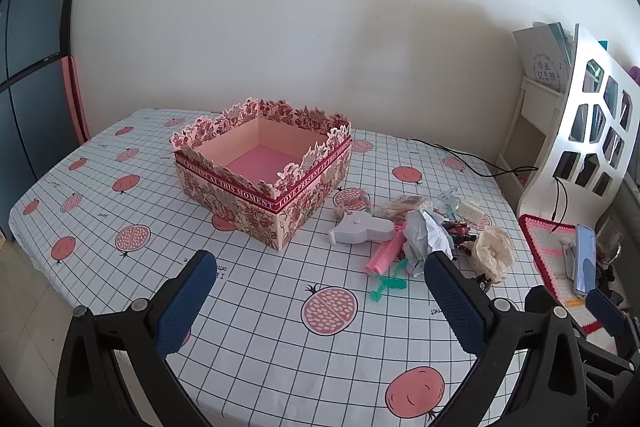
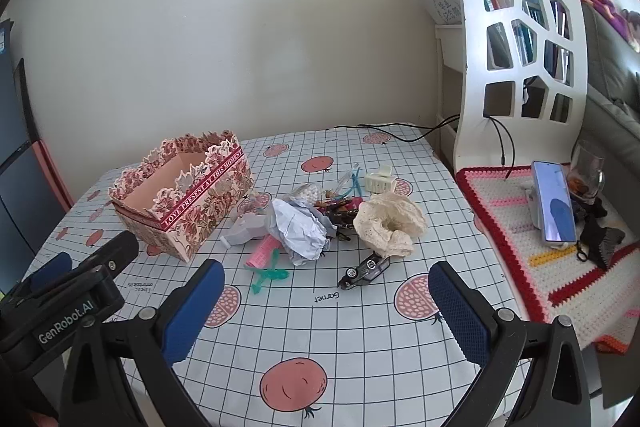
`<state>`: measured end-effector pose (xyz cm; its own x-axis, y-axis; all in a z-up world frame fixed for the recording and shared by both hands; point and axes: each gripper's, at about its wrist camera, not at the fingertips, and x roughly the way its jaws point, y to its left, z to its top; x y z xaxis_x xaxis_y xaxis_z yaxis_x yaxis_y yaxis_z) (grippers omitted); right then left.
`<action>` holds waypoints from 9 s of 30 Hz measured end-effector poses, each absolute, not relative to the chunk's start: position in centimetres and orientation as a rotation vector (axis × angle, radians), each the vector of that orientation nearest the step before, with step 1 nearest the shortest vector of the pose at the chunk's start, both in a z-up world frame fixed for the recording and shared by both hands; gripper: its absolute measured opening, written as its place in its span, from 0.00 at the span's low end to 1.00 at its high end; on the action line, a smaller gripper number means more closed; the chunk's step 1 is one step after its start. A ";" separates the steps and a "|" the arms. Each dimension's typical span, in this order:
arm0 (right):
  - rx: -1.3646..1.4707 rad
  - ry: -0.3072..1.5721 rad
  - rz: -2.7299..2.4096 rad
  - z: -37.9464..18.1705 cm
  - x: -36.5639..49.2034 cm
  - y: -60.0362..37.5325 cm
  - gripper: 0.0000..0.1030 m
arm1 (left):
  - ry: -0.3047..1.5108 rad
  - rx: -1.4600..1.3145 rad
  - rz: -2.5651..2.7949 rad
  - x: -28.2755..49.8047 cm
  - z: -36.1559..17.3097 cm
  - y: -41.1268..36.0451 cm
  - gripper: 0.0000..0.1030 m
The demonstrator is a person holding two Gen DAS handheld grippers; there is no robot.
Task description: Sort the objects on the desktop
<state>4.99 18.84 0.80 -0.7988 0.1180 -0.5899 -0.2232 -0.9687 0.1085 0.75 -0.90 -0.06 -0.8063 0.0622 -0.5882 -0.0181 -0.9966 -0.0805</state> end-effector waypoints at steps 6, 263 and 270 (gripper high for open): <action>-0.902 0.237 2.798 0.8 5.0 18.8 1.00 | -0.097 -0.968 2.963 0.9 0.1 -0.8 1.00; -1.117 0.318 3.119 -1.1 -21.1 5.5 0.36 | -1.112 -1.212 2.710 -22.4 -4.0 -17.4 0.59; -1.120 0.311 3.118 -0.8 -21.0 5.8 0.36 | -1.101 -1.224 2.727 -22.3 -3.9 -17.5 0.62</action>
